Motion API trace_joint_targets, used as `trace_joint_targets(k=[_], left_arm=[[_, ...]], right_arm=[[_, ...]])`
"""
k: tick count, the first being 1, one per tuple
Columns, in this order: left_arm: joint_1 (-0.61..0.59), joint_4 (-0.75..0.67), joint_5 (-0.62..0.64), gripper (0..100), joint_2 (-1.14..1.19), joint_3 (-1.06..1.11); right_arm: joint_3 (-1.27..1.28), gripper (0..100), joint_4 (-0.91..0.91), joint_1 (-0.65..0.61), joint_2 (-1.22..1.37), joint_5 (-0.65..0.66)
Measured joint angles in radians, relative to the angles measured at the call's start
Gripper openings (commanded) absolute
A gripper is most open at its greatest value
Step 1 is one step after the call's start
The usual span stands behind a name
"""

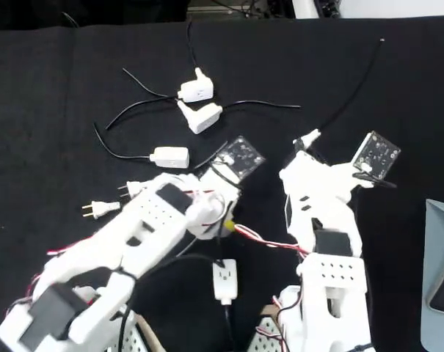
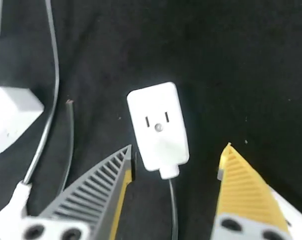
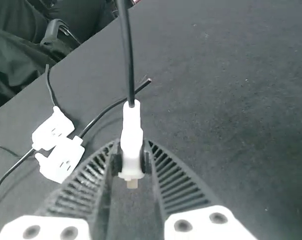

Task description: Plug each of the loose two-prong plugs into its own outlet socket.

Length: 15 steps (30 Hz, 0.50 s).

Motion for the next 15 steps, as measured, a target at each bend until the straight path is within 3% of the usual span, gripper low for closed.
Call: trace_joint_targets(k=[8,15], left_arm=[[0.002,-0.087,0.002,27,0.21,-0.057],[-0.035,-0.087,0.002,16,0.304,-0.117]], right_arm=[[0.0,1.2,0.0,0.0,0.0,0.0],[0.006,1.2,0.0,0.0,0.0,0.0]])
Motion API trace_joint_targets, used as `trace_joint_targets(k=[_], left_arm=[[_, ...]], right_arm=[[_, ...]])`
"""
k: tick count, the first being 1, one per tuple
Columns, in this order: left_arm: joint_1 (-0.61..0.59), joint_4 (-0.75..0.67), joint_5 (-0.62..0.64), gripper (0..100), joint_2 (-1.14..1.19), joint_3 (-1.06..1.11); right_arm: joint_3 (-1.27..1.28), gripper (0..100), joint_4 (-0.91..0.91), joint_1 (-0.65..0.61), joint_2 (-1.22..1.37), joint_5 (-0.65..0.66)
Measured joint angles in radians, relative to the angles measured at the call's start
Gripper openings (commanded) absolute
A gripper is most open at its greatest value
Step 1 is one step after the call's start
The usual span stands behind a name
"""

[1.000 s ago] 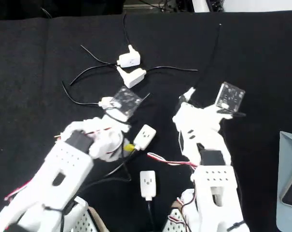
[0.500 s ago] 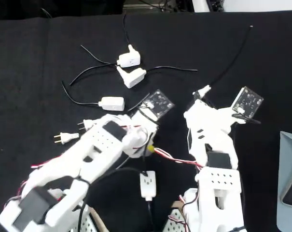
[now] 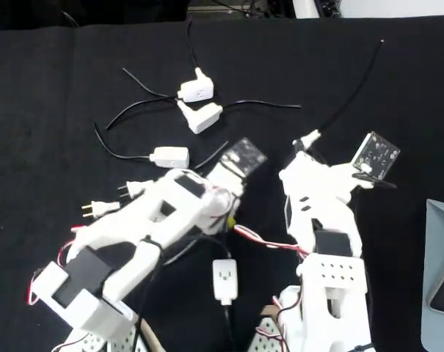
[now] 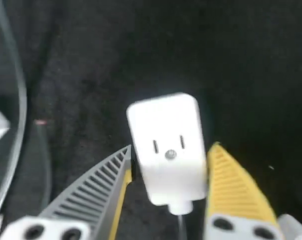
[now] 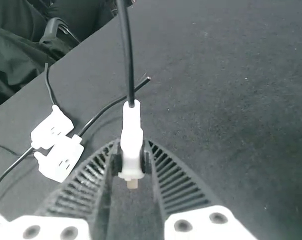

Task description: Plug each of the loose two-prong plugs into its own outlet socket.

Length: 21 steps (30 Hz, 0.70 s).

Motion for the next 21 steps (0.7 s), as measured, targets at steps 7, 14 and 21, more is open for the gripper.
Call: trace_joint_targets(k=[7,14,21], left_arm=[[-0.072,0.025,0.002,22,0.002,-0.028],[-0.078,0.238,0.021,29,-0.141,-0.052],[-0.074,0.255,0.028,29,-0.285,-0.043]], right_arm=[[0.0,1.2,0.0,0.0,0.0,0.0],[0.0,1.2,0.0,0.0,0.0,0.0],[0.0,1.2,0.0,0.0,0.0,0.0]])
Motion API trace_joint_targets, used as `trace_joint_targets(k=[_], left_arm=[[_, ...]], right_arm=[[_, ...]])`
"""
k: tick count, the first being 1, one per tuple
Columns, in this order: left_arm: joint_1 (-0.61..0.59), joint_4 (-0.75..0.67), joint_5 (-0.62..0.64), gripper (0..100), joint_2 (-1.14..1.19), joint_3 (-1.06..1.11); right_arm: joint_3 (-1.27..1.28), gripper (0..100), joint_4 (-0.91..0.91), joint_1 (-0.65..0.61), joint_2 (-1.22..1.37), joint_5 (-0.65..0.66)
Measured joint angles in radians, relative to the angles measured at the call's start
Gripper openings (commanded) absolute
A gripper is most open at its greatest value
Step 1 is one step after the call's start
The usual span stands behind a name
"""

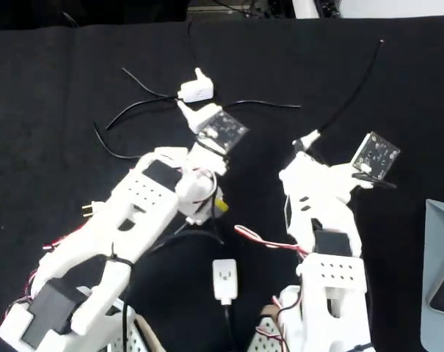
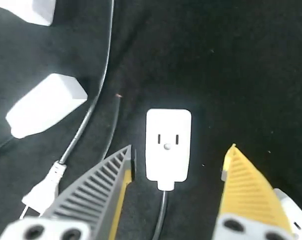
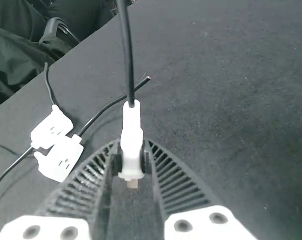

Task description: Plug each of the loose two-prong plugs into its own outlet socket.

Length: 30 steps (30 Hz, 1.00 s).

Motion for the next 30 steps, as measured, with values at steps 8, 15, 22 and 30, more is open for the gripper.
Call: trace_joint_targets(k=[8,15,22,30], left_arm=[[0.046,-0.097,0.0,25,0.175,0.035],[-0.003,-0.028,0.003,19,0.411,-0.161],[-0.035,0.018,0.005,6,0.433,-0.201],[0.009,0.018,-0.02,4,0.216,-0.055]], right_arm=[[0.0,1.2,0.0,0.0,0.0,0.0],[0.0,1.2,0.0,0.0,0.0,0.0],[0.0,1.2,0.0,0.0,0.0,0.0],[0.0,1.2,0.0,0.0,0.0,0.0]])
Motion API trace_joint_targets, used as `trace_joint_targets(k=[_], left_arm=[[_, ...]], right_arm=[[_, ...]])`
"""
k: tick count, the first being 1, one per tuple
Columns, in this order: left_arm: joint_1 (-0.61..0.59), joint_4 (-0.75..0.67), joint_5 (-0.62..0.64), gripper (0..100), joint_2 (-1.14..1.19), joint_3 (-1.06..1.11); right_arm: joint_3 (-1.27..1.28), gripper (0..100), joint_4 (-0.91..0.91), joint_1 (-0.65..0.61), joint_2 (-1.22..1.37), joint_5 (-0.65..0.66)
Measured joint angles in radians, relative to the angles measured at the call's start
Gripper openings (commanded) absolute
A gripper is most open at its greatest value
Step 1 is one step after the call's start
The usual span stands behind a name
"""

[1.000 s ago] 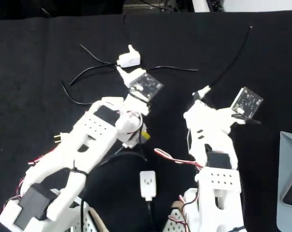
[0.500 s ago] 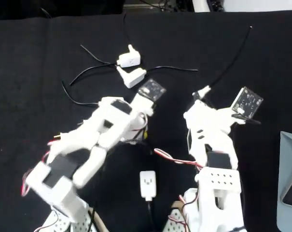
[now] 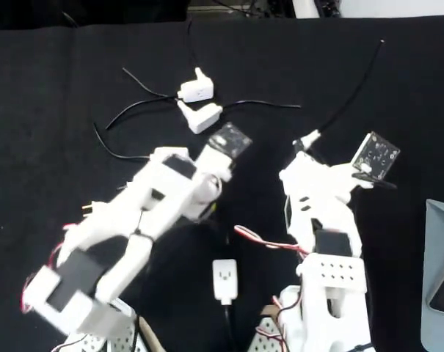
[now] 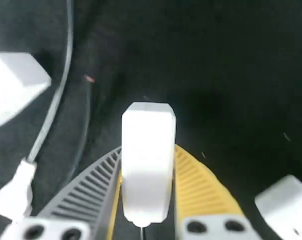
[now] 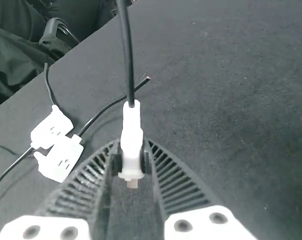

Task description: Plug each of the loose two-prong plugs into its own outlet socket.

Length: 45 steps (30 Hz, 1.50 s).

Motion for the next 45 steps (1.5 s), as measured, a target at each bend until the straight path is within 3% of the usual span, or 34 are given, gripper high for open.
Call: trace_joint_targets(k=[3,6,11,17,24,34,39,45], left_arm=[[0.005,0.0,0.011,7,-0.129,0.106],[0.005,0.0,0.012,16,-0.216,0.195],[-0.003,-0.032,0.035,25,-0.235,0.316],[-0.123,-0.069,0.061,26,-0.249,0.338],[-0.311,-0.068,0.0,26,-0.258,0.308],[-0.333,0.137,-0.006,26,-0.258,0.155],[-0.336,0.186,-0.063,26,-0.341,0.146],[-0.362,0.183,-0.069,26,-0.635,0.253]], right_arm=[[0.0,1.2,0.0,0.0,0.0,0.0],[0.0,1.2,0.0,0.0,0.0,0.0],[0.0,1.2,0.0,0.0,0.0,0.0],[0.015,1.2,0.0,0.0,0.0,0.0],[0.015,1.2,0.0,-0.014,0.0,0.0],[0.02,1.2,0.0,-0.029,0.0,0.035],[0.034,1.2,0.0,-0.175,0.0,0.167],[0.018,1.2,0.046,-0.282,0.0,0.264]])
